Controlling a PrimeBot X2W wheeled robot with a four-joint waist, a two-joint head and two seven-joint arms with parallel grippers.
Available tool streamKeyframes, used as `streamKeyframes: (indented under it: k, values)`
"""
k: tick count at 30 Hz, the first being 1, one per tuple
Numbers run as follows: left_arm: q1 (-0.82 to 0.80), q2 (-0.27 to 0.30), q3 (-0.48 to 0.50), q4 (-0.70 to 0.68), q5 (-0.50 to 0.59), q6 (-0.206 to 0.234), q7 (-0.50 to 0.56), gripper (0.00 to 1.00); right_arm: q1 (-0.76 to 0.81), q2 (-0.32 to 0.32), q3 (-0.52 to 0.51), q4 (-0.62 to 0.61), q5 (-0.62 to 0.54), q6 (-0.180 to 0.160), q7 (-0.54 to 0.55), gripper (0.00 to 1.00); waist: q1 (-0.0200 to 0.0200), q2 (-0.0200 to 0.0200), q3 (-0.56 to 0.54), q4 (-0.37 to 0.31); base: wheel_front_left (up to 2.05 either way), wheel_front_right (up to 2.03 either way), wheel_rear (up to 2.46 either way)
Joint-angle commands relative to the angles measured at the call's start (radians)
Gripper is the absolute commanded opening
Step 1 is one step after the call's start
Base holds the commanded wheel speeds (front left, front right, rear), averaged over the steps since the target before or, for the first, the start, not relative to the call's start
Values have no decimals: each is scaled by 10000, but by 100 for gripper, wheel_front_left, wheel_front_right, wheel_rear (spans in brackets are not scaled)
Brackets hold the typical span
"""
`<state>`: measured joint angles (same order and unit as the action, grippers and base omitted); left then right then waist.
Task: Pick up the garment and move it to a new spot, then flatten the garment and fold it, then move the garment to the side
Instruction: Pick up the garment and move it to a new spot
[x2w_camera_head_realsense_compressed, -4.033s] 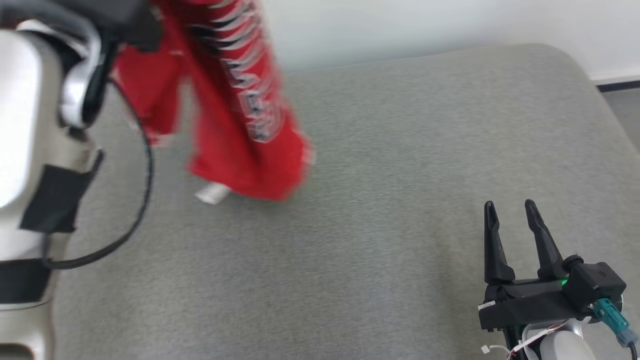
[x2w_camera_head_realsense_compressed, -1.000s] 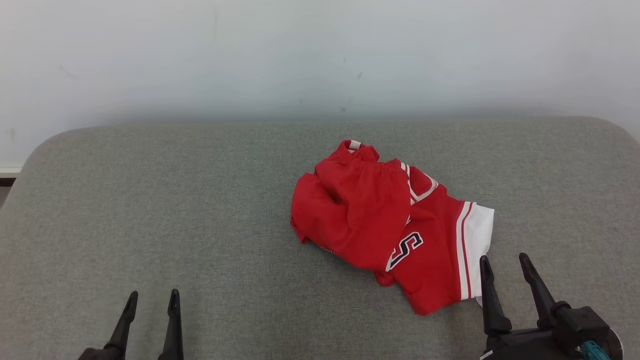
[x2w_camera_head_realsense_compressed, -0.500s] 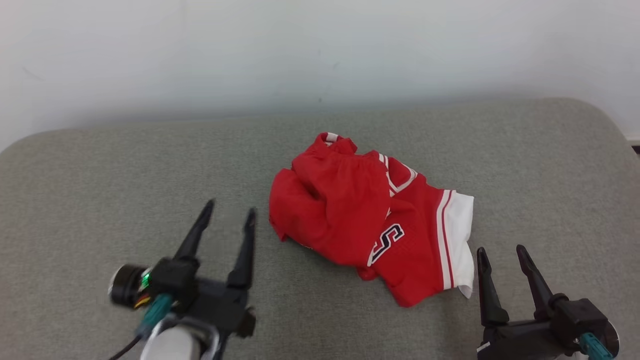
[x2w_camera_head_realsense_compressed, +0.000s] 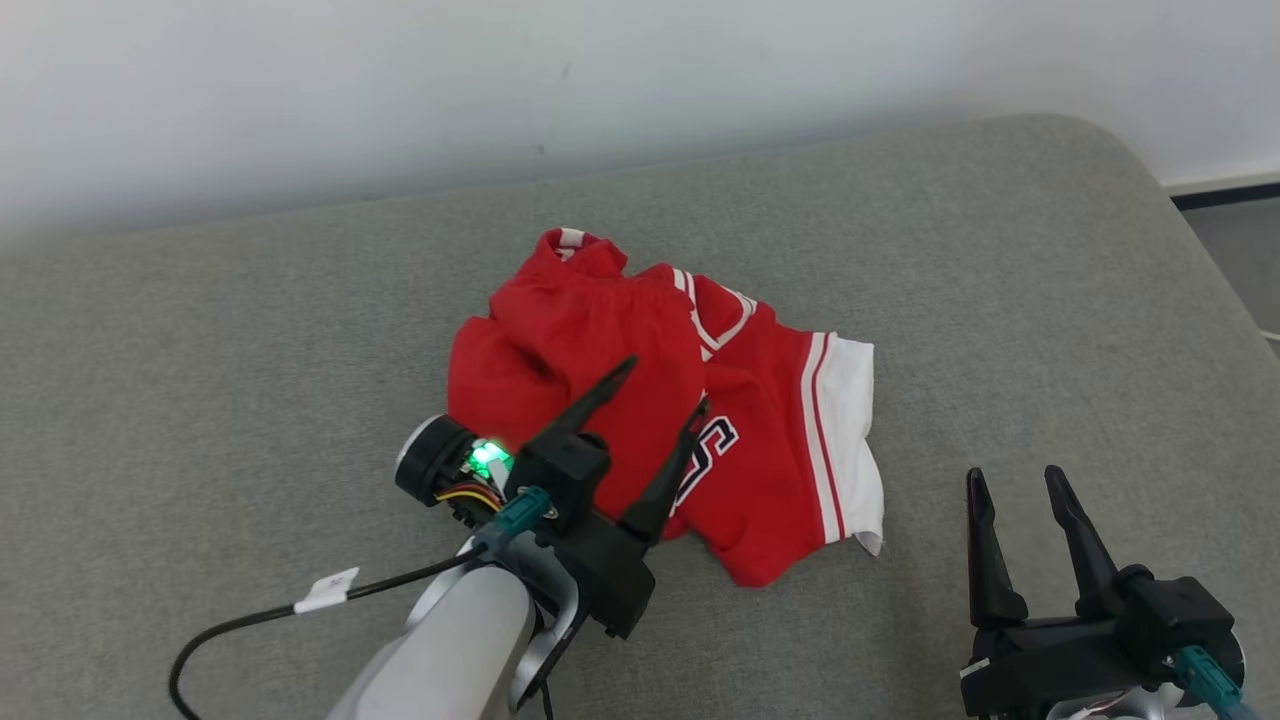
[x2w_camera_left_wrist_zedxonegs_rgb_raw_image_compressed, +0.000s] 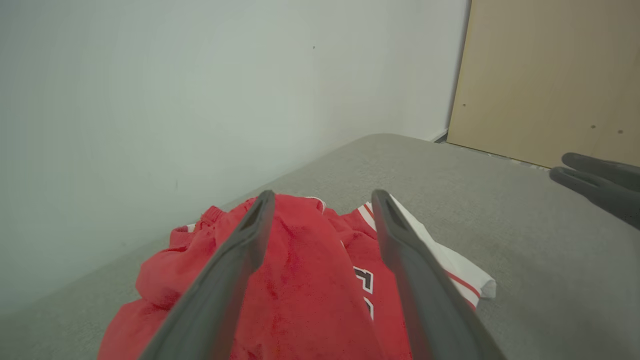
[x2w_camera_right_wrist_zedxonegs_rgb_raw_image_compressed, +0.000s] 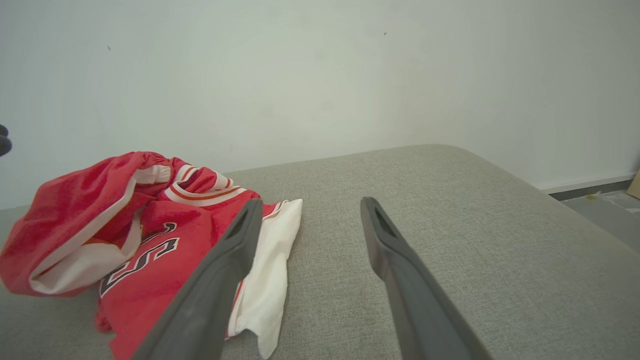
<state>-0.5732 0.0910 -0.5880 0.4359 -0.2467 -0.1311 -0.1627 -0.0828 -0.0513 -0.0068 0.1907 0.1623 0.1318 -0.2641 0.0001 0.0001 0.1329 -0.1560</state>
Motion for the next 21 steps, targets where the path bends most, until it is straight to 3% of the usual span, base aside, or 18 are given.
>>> streamKeyframes:
  k: [1,6,13,14,15,16,21]
  values:
    - [-136,17,-112,134,-30,20,99,100,-116,11,13,-6,70,-22,-6,100,-1,-1,213,-253,0,0,0]
    - [-313,90,-536,637,298,117,522,100,-190,11,85,-25,195,-22,-6,100,-1,-1,320,-467,0,0,0]
    - [-260,209,-824,1652,704,675,994,100,-245,13,42,-60,262,-22,-6,100,-1,-1,459,-705,0,0,0]
    - [-246,223,-851,1783,709,682,1006,77,-256,11,29,-59,262,-22,-6,100,-1,-1,464,-721,0,0,0]
    - [-308,235,-836,1818,766,766,850,44,-269,11,18,-60,258,-22,-6,100,-1,-1,470,-732,0,0,0]
    - [-361,256,-841,1919,793,794,792,0,-284,13,9,-66,247,-22,-6,100,-1,-1,468,-736,0,0,0]
    - [-624,142,-788,2149,599,722,348,0,-255,10,-28,-80,174,-22,-6,100,-1,-1,366,-627,0,0,0]
